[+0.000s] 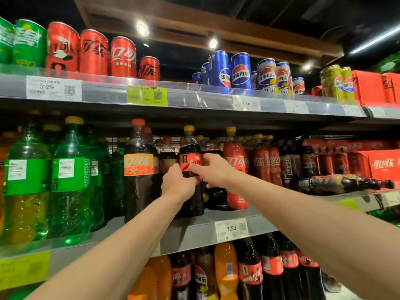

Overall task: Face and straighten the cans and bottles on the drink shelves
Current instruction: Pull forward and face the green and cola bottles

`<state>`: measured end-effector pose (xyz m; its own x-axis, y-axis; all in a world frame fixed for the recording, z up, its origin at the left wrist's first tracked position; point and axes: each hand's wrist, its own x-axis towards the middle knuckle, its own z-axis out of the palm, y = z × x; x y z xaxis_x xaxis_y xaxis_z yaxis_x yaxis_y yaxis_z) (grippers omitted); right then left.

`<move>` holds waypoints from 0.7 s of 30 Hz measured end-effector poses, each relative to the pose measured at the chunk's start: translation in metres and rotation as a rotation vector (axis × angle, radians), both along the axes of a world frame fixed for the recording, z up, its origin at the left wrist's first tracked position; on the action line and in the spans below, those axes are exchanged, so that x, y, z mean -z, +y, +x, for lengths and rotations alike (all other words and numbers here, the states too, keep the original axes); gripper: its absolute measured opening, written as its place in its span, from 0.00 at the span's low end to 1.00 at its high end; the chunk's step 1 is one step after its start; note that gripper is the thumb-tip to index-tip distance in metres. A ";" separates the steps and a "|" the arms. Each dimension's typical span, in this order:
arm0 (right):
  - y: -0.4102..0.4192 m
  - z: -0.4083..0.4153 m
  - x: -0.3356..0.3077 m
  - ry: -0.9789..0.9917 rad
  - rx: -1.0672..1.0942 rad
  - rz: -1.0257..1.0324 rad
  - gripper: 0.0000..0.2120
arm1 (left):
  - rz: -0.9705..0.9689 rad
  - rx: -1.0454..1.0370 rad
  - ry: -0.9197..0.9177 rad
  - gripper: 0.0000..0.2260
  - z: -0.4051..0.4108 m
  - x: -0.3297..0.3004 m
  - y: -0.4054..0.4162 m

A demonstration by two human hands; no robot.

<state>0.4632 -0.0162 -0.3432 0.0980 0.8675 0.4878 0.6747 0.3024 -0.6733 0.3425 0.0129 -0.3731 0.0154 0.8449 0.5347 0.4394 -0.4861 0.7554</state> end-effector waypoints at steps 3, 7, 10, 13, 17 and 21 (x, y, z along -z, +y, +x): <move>0.017 0.000 0.020 0.031 -0.036 -0.126 0.21 | -0.014 -0.076 0.048 0.14 0.006 0.005 0.015; 0.040 0.004 0.034 -0.093 -0.011 -0.197 0.23 | -0.045 -0.151 0.096 0.15 0.015 0.009 0.033; 0.048 0.013 0.036 -0.272 -0.008 -0.276 0.22 | -0.093 -0.211 0.187 0.16 0.023 0.008 0.049; 0.058 0.020 0.040 -0.472 0.038 -0.334 0.19 | -0.155 -0.232 0.316 0.14 0.032 0.007 0.068; 0.072 0.025 0.049 -0.607 0.108 -0.280 0.13 | -0.216 -0.267 0.498 0.22 0.043 0.006 0.088; 0.081 0.029 0.057 -0.595 0.145 -0.166 0.14 | -0.201 -0.251 0.581 0.21 0.044 0.002 0.096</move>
